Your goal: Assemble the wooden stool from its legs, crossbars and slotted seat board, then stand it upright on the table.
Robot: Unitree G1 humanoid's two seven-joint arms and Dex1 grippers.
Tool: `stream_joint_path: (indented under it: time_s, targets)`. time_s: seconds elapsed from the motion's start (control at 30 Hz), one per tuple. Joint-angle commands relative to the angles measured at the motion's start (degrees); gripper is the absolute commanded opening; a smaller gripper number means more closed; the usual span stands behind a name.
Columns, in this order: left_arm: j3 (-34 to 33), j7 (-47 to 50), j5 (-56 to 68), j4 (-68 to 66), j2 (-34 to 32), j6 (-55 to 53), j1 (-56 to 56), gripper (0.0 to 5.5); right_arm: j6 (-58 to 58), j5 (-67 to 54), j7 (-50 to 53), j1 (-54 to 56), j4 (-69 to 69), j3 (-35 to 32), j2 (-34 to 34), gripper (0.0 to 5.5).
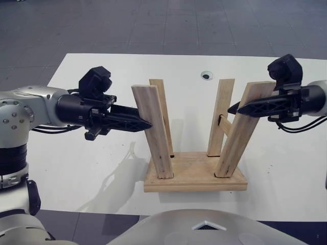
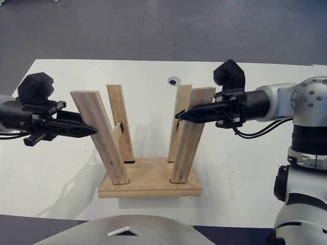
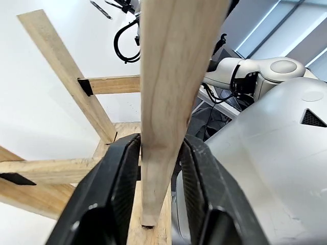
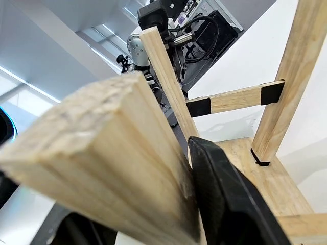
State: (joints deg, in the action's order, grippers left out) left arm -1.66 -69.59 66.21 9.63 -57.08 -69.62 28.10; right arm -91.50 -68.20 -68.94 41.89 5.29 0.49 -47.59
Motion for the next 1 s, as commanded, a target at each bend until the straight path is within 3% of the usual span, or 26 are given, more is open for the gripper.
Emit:
stream_joint_path:
  time_s: [0.03,0.17,0.3,0.4,0.67,0.73,0.83,1.0]
  targets:
    - [5.6,0.2,-7.8,-10.1,4.5,1.7,5.9,1.75,-0.9,1.6,2.2,3.0,4.3,5.5,1.7,2.41]
    - [5.6,0.4,-12.2,-18.4,8.3,3.6,8.5,2.45,6.8,12.4,-1.7,6.5,14.0,13.7,3.7,3.21]
    - [4.6,-0.9,-13.8,-19.6,8.5,3.8,7.7,3.13,19.0,23.9,-7.1,12.5,29.0,17.9,5.7,4.05]
    - [3.4,-1.3,-13.9,-19.9,8.2,3.5,7.2,3.62,27.3,30.8,-9.8,16.7,39.6,17.7,6.6,4.08]
    - [-1.6,-1.8,-13.2,-17.6,6.5,2.2,3.0,3.65,33.7,38.3,-15.1,21.2,49.5,11.9,6.6,4.08]
    - [-3.1,-3.5,-13.3,-15.8,4.2,2.6,-0.1,3.65,35.7,40.2,-18.4,19.8,47.3,11.9,3.8,4.08]
    - [-3.8,-7.9,-14.4,-13.2,-0.3,4.6,-5.3,3.98,36.4,39.4,-23.2,13.6,36.3,11.9,-4.2,4.59]
    - [-3.0,-12.4,-19.3,-6.1,-4.8,13.3,-17.5,4.74,37.9,31.6,-23.5,-8.7,7.0,12.2,-19.2,5.47]
